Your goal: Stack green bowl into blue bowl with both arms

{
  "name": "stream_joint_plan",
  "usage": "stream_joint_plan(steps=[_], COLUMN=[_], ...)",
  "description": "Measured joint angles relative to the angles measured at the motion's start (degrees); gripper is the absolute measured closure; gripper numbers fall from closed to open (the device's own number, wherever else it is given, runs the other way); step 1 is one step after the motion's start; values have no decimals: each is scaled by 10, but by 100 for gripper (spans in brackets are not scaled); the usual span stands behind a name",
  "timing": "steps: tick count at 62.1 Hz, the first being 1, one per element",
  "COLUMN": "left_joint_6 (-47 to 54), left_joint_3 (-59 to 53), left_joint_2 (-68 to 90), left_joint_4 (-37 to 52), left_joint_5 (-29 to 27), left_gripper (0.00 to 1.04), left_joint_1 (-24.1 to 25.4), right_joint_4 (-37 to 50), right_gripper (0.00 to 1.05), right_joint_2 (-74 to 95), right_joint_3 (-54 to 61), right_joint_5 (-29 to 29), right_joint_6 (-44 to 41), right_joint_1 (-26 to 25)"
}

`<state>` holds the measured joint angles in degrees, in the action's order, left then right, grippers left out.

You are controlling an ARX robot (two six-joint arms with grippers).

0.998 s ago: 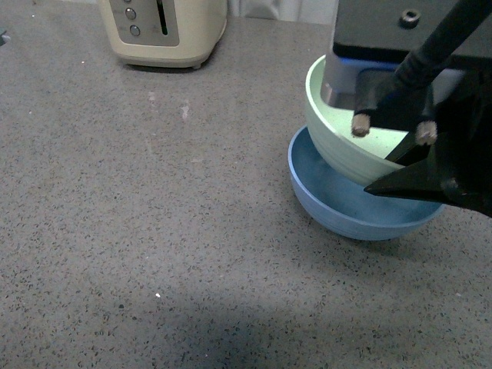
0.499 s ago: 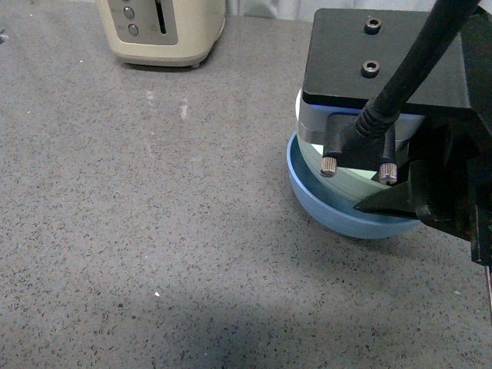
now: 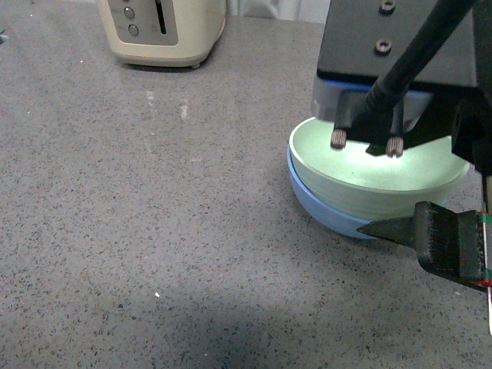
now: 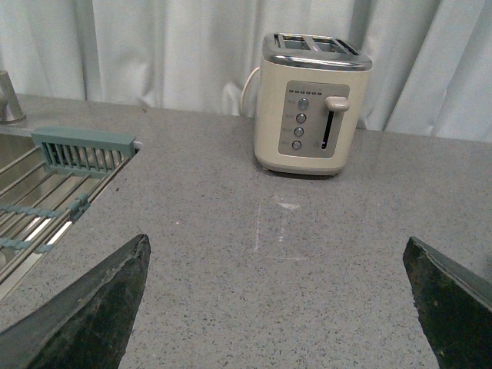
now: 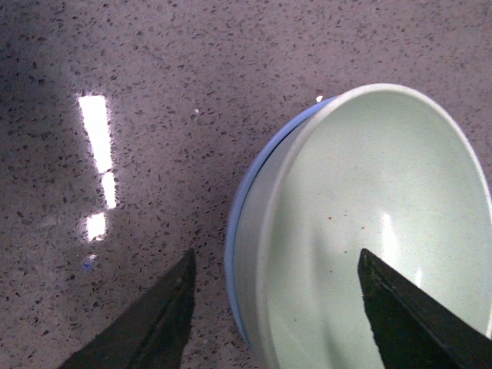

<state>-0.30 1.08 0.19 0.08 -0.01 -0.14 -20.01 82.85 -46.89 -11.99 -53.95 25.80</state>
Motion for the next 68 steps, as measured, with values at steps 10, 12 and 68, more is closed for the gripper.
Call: stream_joint_plan(steps=[10,12,68], left_joint_6=[0,0,0], left_joint_3=[0,0,0], left_joint_2=[0,0,0], left_joint_4=[0,0,0], left_joint_5=[0,0,-1], left_gripper=[6,6,6], left_joint_1=[0,0,0], right_joint_4=[18,26,530], right_gripper=[13,8,35], right_joint_2=[-35,-45,-296], right_joint_3=[0,0,346], right_joint_5=[-17,-18,223], right_joint_6=[43,56,529], right_joint_1=[-12,-16,-149])
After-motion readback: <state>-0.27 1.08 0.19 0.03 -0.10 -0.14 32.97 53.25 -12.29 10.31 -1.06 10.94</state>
